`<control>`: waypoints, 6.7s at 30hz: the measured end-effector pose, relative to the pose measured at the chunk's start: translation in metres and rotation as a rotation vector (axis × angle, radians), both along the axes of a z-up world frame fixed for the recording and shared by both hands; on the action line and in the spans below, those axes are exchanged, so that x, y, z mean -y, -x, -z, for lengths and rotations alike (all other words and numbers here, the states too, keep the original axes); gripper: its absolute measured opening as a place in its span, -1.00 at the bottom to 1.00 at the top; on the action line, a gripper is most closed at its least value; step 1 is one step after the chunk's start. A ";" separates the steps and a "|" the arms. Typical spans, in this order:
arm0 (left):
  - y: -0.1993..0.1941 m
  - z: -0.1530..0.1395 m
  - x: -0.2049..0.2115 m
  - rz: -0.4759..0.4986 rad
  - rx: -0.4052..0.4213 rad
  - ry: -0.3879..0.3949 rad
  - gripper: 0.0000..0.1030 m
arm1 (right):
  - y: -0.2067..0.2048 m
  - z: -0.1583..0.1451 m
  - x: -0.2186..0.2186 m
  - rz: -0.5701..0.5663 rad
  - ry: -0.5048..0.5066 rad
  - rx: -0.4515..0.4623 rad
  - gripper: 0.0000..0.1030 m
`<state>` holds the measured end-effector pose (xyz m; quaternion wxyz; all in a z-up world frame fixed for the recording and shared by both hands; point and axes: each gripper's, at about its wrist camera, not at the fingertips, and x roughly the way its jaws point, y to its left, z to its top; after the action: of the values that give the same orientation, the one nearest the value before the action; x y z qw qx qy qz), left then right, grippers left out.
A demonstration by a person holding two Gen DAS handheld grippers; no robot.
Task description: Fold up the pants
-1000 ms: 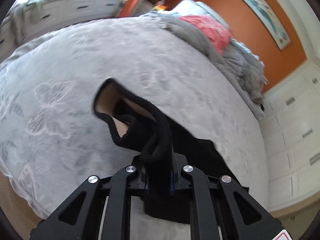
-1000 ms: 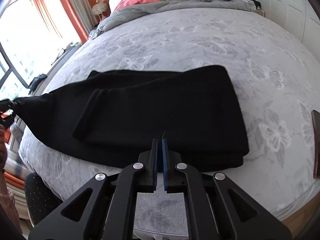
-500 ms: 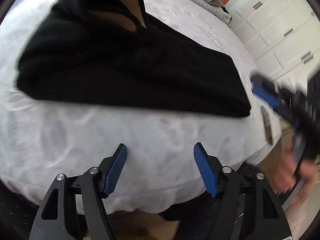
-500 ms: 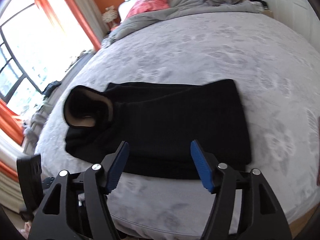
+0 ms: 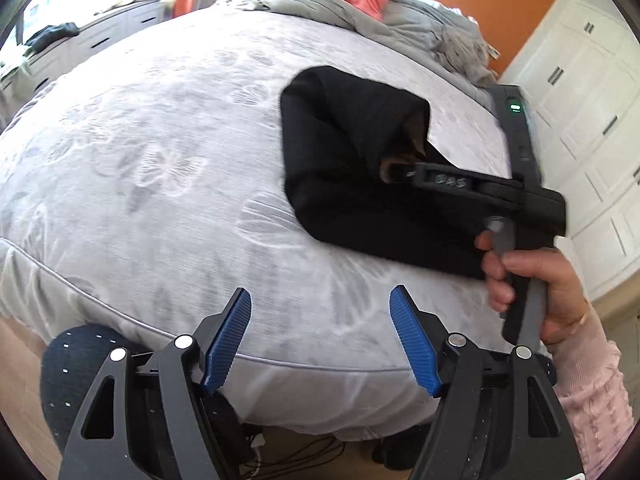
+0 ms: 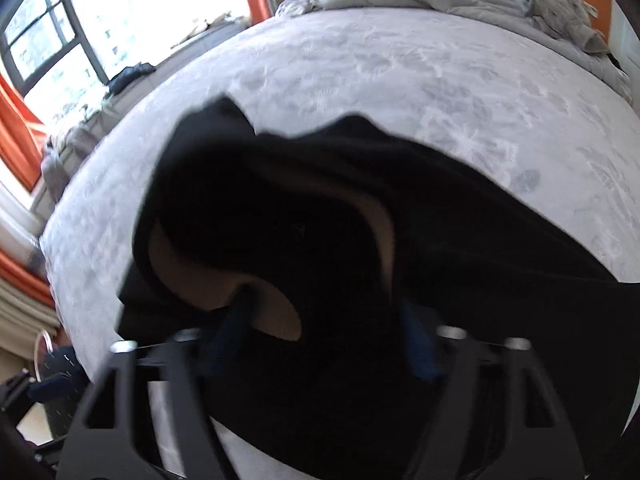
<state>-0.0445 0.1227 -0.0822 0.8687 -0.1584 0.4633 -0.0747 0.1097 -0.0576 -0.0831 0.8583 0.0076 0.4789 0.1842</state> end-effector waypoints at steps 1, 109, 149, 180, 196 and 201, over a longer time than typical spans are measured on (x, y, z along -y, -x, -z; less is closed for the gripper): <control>0.000 -0.001 -0.005 -0.009 0.003 0.012 0.34 | -0.001 -0.012 0.007 0.002 -0.108 -0.028 -0.76; -0.173 -0.012 0.159 0.186 -0.075 -0.109 0.09 | 0.086 -0.040 0.220 0.508 0.016 0.065 0.00; -0.106 -0.028 0.033 0.071 -0.050 0.302 -0.64 | 0.143 -0.053 0.192 0.392 -0.293 0.043 -0.39; -0.107 -0.013 0.092 0.071 -0.056 -0.144 0.09 | 0.122 -0.035 0.142 0.403 -0.014 0.047 -0.34; -0.065 -0.026 0.105 0.083 -0.028 -0.179 0.20 | 0.149 -0.004 0.139 0.370 -0.013 -0.019 -0.57; -0.053 -0.029 0.092 0.089 -0.028 -0.146 0.24 | 0.174 -0.055 0.152 0.371 -0.063 0.119 -0.77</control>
<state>0.0089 0.0302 -0.0529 0.8672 -0.0750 0.4862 -0.0769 -0.0647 -0.2099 -0.0282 0.9036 0.1118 0.4118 0.0377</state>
